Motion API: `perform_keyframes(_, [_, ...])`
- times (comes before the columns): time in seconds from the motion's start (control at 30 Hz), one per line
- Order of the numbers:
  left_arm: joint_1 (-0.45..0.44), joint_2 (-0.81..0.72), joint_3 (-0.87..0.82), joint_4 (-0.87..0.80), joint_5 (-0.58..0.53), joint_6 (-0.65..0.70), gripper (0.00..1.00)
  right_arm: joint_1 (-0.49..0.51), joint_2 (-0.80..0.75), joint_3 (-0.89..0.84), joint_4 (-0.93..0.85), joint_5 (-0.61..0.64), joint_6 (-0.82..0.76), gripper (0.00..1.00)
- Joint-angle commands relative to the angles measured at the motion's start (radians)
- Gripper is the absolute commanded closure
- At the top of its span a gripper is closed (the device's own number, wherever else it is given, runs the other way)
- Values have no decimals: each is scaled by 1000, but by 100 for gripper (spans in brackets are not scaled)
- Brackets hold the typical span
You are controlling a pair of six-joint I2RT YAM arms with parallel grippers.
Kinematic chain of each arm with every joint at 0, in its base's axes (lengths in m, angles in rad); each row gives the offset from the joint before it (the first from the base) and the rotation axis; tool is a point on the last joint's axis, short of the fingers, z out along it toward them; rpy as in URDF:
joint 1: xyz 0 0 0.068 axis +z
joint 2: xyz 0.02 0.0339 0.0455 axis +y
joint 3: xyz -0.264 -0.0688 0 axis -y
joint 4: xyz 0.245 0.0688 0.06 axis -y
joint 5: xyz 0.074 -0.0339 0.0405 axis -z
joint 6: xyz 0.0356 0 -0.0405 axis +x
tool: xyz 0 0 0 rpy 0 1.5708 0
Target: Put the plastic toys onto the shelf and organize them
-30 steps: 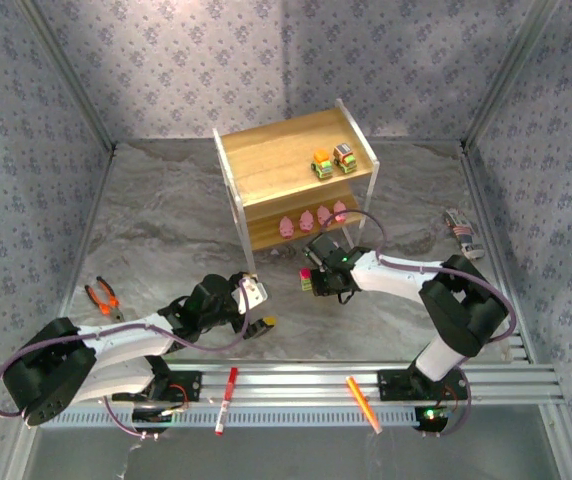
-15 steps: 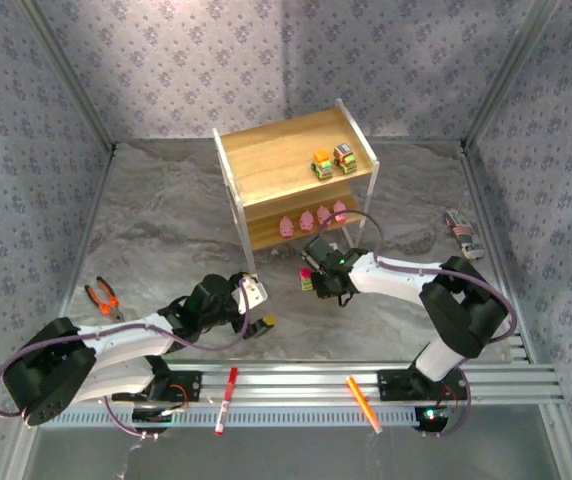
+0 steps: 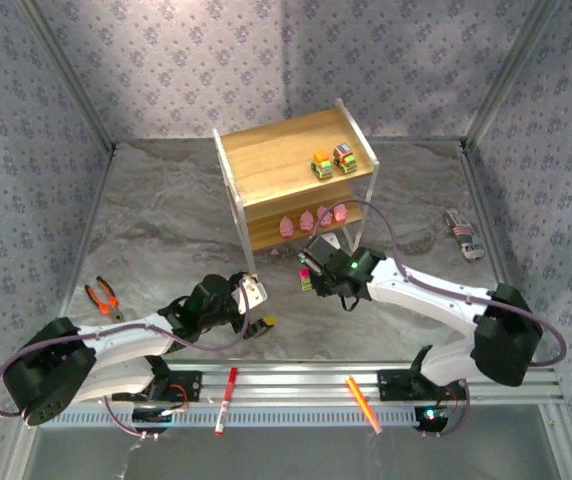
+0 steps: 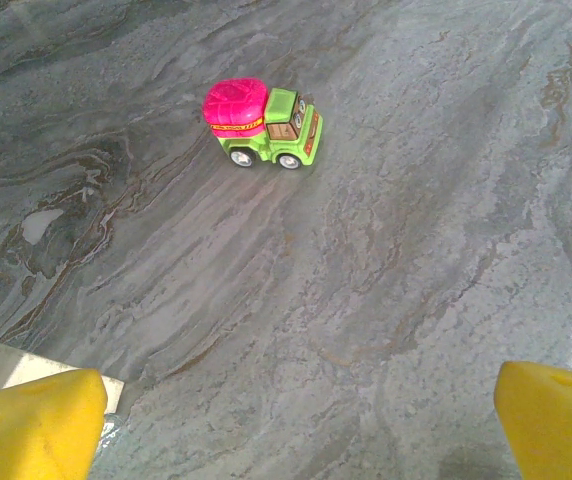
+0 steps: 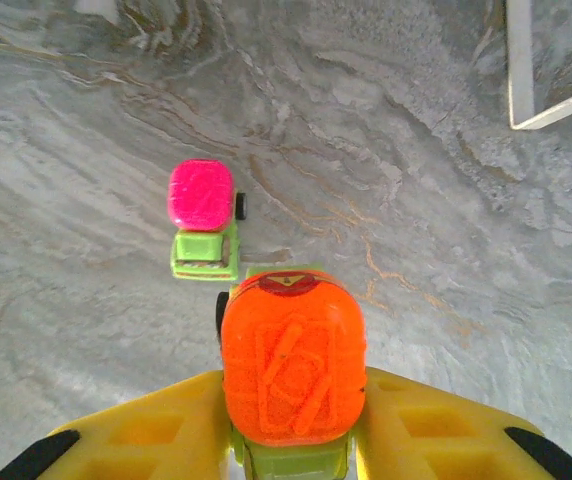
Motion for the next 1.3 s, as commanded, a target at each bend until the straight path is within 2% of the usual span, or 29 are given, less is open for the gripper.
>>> perform_keyframes(0.0, [3,2,24,6,6,15,0,40,-59,81,-162,70,44,64])
perform_keyframes(0.27, [4,5,26,6,6,14,0,145,-123,312,-353,160,55,63])
perform_keyframes(0.6, [14,-8,27,23,-56,-15,0,227,-71,650,-498,257,11,63])
perform_keyframes(0.77, [21,-26,38,1,-100,-27,0,229,-17,798,-519,267,-79,63])
perform_keyframes(0.93, [36,-48,62,-45,-140,-33,0,223,91,1015,-591,275,-138,63])
perform_keyframes(1.1, [58,-75,118,-176,-113,-56,0,189,213,1231,-674,265,-194,63])
perform_keyframes(1.27, [75,-91,157,-254,-73,-80,0,115,317,1399,-715,194,-235,63])
